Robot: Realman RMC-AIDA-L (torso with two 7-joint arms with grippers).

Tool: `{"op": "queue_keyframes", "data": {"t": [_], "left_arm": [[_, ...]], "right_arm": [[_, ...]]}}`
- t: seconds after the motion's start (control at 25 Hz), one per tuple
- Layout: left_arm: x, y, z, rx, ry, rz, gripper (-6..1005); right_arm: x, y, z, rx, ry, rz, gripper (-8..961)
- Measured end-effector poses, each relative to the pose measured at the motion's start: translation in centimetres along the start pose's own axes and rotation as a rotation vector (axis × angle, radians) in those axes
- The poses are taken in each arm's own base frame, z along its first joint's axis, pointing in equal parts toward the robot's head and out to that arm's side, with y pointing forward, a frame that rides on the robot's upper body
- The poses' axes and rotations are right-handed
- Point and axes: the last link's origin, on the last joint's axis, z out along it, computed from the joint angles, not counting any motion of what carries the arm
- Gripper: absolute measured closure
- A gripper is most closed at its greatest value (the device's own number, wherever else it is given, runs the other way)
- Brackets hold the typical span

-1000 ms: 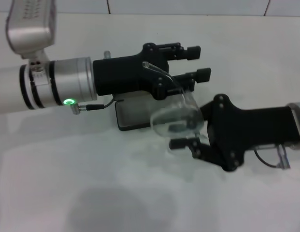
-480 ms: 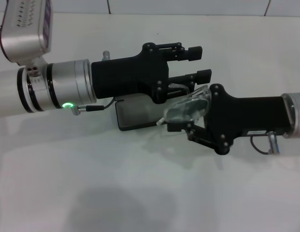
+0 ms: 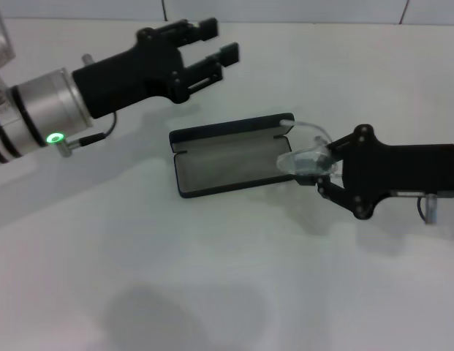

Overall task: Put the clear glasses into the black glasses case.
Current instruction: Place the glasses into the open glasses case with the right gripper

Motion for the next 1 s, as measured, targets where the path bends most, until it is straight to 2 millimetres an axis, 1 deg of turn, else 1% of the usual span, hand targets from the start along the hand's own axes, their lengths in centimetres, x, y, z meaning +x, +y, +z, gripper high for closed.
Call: {"op": "queue_keyframes", "data": {"t": [0.08,0.16,0.2,0.24,0.32,0.48,0.56,0.68,0.8,1.0], "left_arm": [[0.0,-0.3,-0.5,0.015,-0.001,-0.002,439],[-0.1,-0.4,-0.9,0.030,0.002,-0.007,440],[-0.1,-0.5,-1.2,0.040,0.004,-0.010,440],[-0.1,-0.6,-1.2,0.044,0.006,-0.010,440],[-0.2,-0.5,-1.1,0.044,0.004,-0.014,440],[-0.2,-0.5,-0.5,0.042,0.001,-0.015,440],[-0.1,-0.5,-0.4,0.041,0.001,-0.019,440],[-0.1,-0.5,-0.3,0.041,0.001,-0.026,440],[-0.1,-0.5,-0.3,0.039,0.000,-0.027,440],[-0.2,-0.4,-0.2,0.037,-0.002,-0.030,441]], "right_arm": [[-0.2,0.0,1.2,0.047,0.104,-0.050,856],[-0.4,-0.1,3.4,0.093,0.212,-0.119,860],[-0.4,-0.1,4.0,0.104,0.237,-0.140,861],[-0.3,0.0,5.1,0.120,0.285,-0.173,863],[-0.3,0.2,6.4,0.141,0.331,-0.219,867],[-0.7,0.8,8.1,0.127,0.341,-0.273,870],[-0.8,0.9,8.5,0.126,0.343,-0.284,871],[-0.7,1.4,9.9,0.157,0.363,-0.346,871],[-0.5,2.0,11.0,0.188,0.373,-0.391,870],[-0.5,2.8,11.9,0.228,0.375,-0.442,870]]}}
